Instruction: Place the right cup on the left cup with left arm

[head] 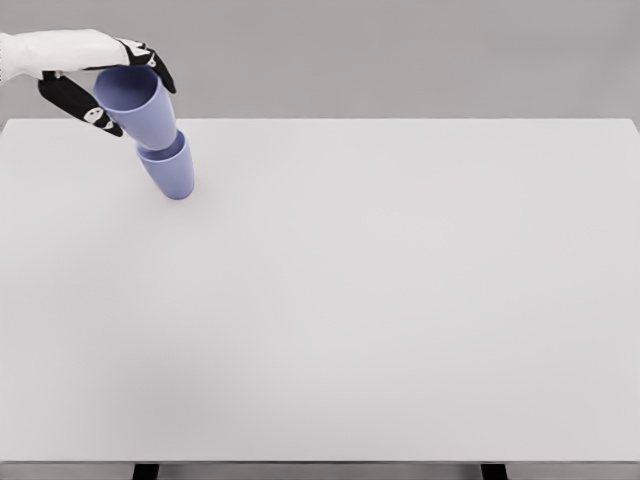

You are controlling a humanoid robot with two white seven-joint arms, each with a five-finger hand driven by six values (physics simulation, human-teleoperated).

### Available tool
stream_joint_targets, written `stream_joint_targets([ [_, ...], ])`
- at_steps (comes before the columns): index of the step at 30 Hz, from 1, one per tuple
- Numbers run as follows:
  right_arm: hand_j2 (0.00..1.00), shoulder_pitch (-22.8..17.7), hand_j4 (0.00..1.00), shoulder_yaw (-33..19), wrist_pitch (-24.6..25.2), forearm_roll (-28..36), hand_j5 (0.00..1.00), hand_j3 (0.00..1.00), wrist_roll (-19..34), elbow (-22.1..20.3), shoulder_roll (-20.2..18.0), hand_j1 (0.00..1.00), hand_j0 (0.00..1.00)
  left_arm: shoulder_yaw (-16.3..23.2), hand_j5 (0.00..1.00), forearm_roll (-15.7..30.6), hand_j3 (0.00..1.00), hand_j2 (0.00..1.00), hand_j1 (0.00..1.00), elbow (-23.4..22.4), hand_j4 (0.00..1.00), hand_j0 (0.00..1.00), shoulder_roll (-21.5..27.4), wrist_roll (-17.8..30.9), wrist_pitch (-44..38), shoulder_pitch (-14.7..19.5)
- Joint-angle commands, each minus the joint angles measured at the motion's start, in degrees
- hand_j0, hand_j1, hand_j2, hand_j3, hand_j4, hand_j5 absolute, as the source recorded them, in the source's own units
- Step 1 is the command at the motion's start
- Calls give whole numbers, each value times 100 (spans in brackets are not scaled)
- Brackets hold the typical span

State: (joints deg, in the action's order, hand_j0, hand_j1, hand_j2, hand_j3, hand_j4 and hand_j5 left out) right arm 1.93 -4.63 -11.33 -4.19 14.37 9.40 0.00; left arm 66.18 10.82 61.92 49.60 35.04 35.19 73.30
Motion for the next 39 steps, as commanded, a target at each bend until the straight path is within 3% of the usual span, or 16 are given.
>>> stream_joint_targets([
  [1,100,0,100,-3,-1,-3,100,100,-5,0,0,100,100,0,53,17,53,53,53,-136,53,53,-109,-4,-19,0],
  [14,100,0,100,-3,-1,-3,100,100,4,0,0,100,100,9,53,-27,53,53,53,-690,53,53,-408,-4,-19,-9],
  [26,100,-9,100,-3,-1,-3,100,100,4,0,0,100,100,9,53,-27,53,53,53,-734,53,53,-399,-4,-19,-9],
  [32,100,0,100,-3,-1,-3,100,100,4,0,0,100,100,0,54,-150,54,54,54,-1252,54,54,-601,-4,-19,0],
  [39,100,-9,100,6,-1,-3,100,100,-5,0,0,100,100,-9,54,-229,54,54,54,-1411,54,54,-768,-4,-19,-9],
])
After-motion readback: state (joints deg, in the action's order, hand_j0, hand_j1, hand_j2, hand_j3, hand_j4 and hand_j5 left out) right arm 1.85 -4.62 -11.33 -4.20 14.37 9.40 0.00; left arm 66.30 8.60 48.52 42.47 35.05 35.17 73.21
